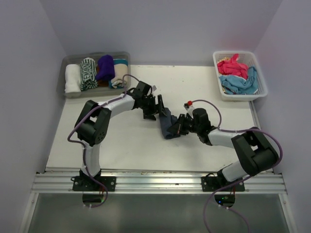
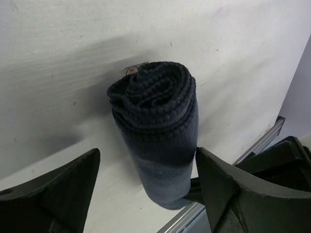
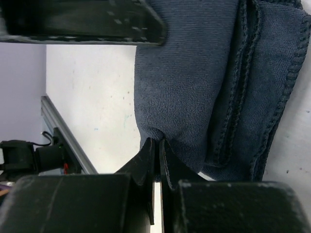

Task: Roll the towels
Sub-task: Roll the towel, then place the rolled towel into the container

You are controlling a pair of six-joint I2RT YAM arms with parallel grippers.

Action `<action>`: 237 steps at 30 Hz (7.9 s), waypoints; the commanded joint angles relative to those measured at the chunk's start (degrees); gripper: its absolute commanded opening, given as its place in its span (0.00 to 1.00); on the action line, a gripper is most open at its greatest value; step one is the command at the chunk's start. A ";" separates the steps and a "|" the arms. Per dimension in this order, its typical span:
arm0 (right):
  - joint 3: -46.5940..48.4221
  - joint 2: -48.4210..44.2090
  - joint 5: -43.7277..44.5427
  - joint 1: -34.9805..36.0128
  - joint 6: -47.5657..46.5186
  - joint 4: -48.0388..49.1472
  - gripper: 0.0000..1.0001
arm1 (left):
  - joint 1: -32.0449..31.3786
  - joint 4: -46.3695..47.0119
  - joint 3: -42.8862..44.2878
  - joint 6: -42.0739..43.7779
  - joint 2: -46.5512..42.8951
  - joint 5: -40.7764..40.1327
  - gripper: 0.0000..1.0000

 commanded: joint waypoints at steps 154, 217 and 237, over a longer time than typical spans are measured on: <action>4.53 -21.89 25.21 3.23 -9.02 -31.61 0.58 | 22.96 -40.80 53.04 28.11 1.94 -40.06 0.21; 68.35 40.00 17.64 14.04 5.57 -22.64 0.09 | 33.16 -38.76 44.70 25.39 3.97 -28.29 0.21; 66.06 39.55 19.05 15.36 3.90 -23.96 0.10 | 42.13 -36.30 41.70 23.27 8.26 -15.80 0.21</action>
